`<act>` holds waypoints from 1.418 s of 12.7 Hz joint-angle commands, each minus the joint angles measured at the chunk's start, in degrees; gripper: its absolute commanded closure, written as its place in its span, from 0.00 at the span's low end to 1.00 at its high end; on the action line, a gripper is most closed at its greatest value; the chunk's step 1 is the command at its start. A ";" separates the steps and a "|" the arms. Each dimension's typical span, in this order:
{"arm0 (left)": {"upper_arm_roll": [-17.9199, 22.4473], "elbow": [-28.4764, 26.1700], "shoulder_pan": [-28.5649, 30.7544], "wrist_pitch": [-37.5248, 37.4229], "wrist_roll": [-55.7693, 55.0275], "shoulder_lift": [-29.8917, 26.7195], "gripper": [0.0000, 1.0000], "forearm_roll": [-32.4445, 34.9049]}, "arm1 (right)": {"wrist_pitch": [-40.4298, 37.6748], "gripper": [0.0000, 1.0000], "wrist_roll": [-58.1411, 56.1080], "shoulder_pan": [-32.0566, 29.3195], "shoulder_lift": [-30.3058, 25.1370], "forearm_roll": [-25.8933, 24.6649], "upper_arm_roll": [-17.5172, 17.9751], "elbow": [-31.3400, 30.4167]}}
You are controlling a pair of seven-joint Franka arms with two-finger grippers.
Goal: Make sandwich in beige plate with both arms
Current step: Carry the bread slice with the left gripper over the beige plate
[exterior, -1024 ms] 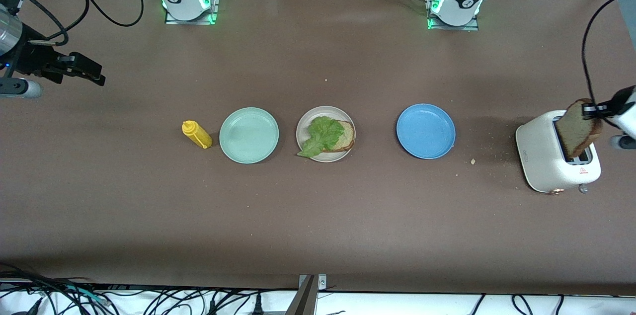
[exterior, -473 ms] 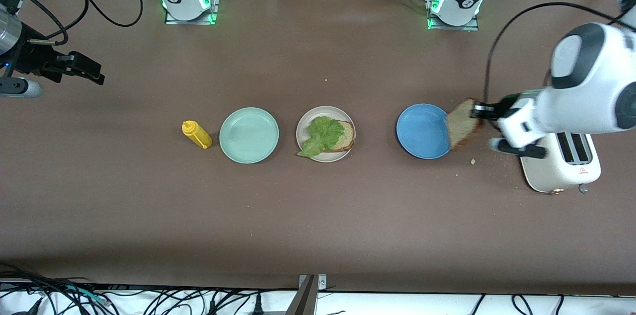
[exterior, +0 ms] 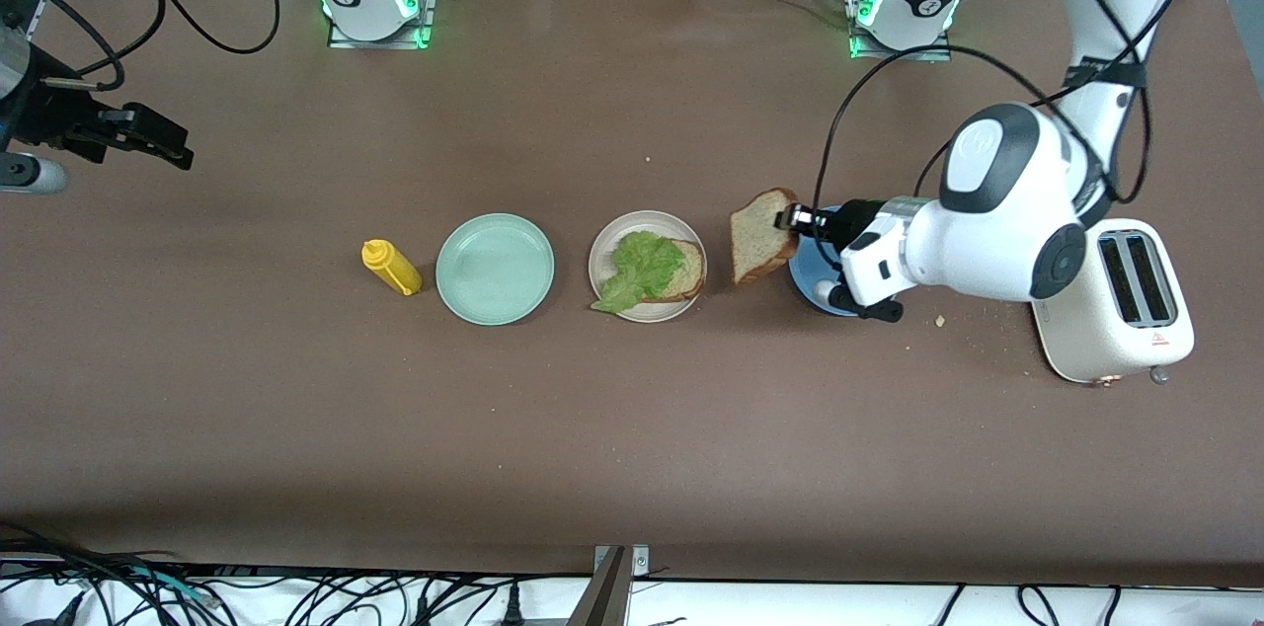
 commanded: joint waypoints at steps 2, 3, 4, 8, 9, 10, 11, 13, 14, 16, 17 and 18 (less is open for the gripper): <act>0.39 4.68 -4.44 4.94 3.08 7.50 1.00 -8.55 | -2.52 0.00 -0.96 -0.12 -0.44 -0.21 -0.42 1.27; 0.39 5.75 -5.76 6.61 4.84 9.87 1.00 -11.10 | -3.05 0.00 -1.05 -0.12 -0.44 -0.21 -0.42 2.23; 0.39 5.76 -6.64 8.54 5.90 11.11 1.00 -13.82 | -3.06 0.00 -0.96 -0.21 -0.27 0.14 -0.33 3.89; 0.48 5.49 -8.94 13.30 15.81 14.89 1.00 -22.02 | -2.36 0.00 -0.87 0.15 0.26 -0.21 0.11 4.87; 0.48 5.06 -9.28 13.39 18.19 15.51 1.00 -24.02 | -2.27 0.00 -0.70 0.14 0.26 -0.04 0.11 4.87; 0.48 4.71 -9.29 13.30 21.26 15.86 1.00 -25.09 | -1.83 0.00 -0.78 0.14 0.44 -0.12 0.11 4.87; 0.56 4.44 -9.20 13.22 24.42 16.65 1.00 -25.10 | -0.96 0.00 -0.78 0.23 0.52 0.05 0.28 4.87; 0.65 3.13 -9.55 13.39 26.12 17.01 0.94 -24.75 | -0.34 0.00 -0.61 0.67 0.70 -0.12 0.55 4.87; 0.91 2.95 -9.03 13.22 27.87 17.01 0.94 -24.22 | -0.25 0.00 -0.70 0.67 1.14 -0.12 0.37 4.87; 0.92 2.94 -9.02 13.30 31.04 18.32 0.92 -24.31 | -0.25 0.00 -0.70 0.58 1.23 -0.03 0.28 4.87; 1.09 2.60 -9.02 13.30 31.74 18.50 0.79 -24.22 | -0.25 0.00 -0.61 0.67 1.31 -0.03 0.37 4.87; 1.09 1.55 -8.85 13.30 32.27 18.50 0.52 -24.22 | -0.25 0.00 -0.61 0.67 1.23 -0.03 0.46 4.87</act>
